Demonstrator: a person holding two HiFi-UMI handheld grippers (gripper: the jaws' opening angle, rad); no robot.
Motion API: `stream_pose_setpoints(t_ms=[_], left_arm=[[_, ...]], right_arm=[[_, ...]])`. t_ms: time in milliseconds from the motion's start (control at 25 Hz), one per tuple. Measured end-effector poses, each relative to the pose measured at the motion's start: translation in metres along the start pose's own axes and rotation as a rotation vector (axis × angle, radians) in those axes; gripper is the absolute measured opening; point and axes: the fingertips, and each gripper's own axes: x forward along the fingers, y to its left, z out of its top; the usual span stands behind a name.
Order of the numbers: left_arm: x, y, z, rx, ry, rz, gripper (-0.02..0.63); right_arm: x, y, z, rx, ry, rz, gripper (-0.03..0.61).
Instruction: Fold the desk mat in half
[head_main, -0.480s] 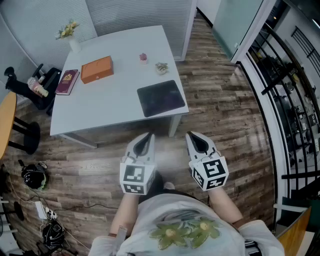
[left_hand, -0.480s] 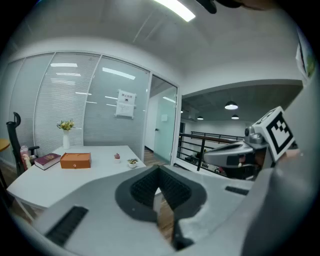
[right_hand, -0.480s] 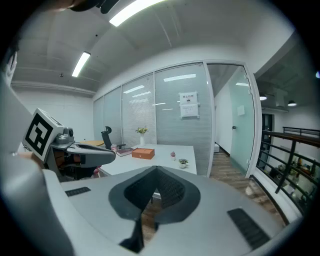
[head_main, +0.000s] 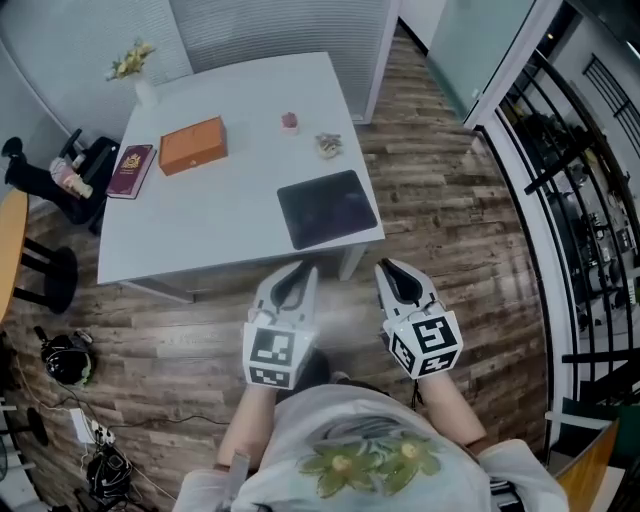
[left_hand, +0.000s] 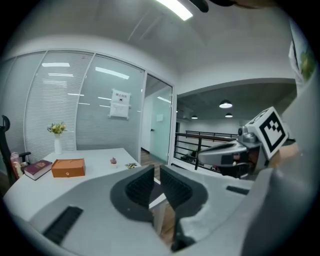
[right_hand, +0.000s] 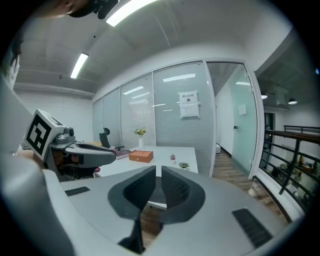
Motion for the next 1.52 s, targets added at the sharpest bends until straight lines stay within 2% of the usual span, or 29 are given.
stream_pose_setpoints(t_ms=[40,120,160,360,520,720,960,1160,1520], left_arm=[[0.004,0.003,0.001,0.001,-0.001,-0.012,0.035],[0.013,0.011,0.003,0.011,0.002,-0.032,0.105],[0.018,0.015,0.003,0.021,0.008,-0.040,0.143],[0.040,0.034,-0.008,0.090,0.070,-0.086,0.213],[0.055,0.048,-0.028,0.154,0.137,-0.113,0.215],[0.069,0.059,-0.060,0.199,0.226,-0.114,0.215],[0.086,0.061,-0.089,0.247,0.310,-0.138,0.215],[0.105,0.063,-0.118,0.277,0.392,-0.169,0.215],[0.148,0.068,-0.174,0.291,0.582,-0.233,0.215]], right_arm=[[0.005,-0.001,0.000,0.000,0.003,0.003,0.033],[0.017,-0.004,0.000,0.001,0.013,0.009,0.142],[0.022,-0.007,0.000,0.000,0.018,0.006,0.169],[0.046,-0.025,-0.004,0.002,0.043,-0.036,0.186],[0.061,-0.034,-0.014,-0.018,0.079,-0.058,0.186],[0.074,-0.040,-0.036,-0.096,0.159,-0.059,0.186],[0.084,-0.049,-0.058,-0.120,0.223,-0.061,0.186],[0.100,-0.060,-0.079,-0.147,0.288,-0.039,0.186],[0.145,-0.092,-0.132,-0.209,0.487,0.040,0.186]])
